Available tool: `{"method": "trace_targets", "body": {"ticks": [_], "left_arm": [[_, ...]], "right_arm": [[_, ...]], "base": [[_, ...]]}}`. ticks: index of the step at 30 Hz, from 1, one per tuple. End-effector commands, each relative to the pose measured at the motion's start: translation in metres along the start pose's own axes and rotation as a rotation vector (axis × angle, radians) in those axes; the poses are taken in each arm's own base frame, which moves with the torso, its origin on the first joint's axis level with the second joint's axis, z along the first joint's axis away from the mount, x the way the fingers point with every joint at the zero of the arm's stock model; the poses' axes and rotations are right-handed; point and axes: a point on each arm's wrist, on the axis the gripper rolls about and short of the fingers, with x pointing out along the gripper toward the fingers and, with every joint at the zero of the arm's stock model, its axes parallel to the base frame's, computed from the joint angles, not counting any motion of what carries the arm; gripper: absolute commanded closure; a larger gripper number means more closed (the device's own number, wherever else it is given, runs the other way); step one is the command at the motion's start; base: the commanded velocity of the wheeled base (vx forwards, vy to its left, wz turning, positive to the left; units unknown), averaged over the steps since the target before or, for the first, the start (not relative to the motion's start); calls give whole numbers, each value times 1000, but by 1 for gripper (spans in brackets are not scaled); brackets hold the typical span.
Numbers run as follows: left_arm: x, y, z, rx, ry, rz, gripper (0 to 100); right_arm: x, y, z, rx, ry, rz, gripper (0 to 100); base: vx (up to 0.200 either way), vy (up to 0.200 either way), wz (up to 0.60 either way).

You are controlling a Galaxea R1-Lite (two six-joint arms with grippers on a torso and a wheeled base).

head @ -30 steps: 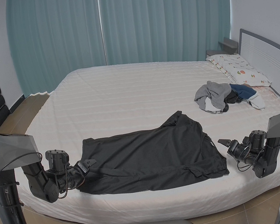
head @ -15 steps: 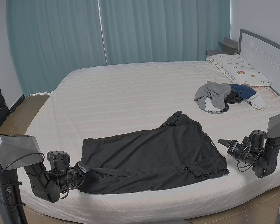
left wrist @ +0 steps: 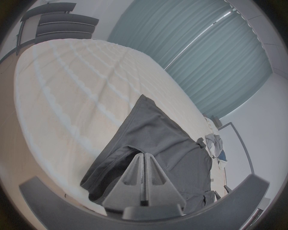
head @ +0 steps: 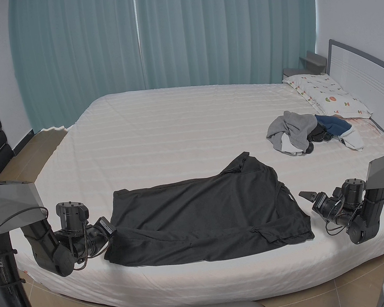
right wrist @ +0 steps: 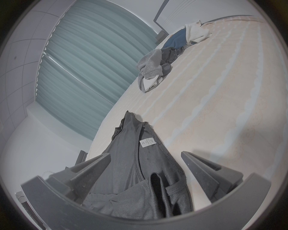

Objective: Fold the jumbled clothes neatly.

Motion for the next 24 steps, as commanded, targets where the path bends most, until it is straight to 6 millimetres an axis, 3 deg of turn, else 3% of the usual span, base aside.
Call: {"method": "trace_targets", "body": {"ticks": [1,16,24], "left_arm": [[-16,-11,10,0,-6,-6,100],[-31,-18,23,-23,39,54,100],[-33,-19,29,-42,85,110,100]], "right_arm": [[-1,-2,2,-5,-5,-5,0],[-3,-6,4,-64,-12,-19,0],[4,6,-1,-139,10,18,0]], "base": [[0,0,0],[0,0,0],[0,0,0]]}}
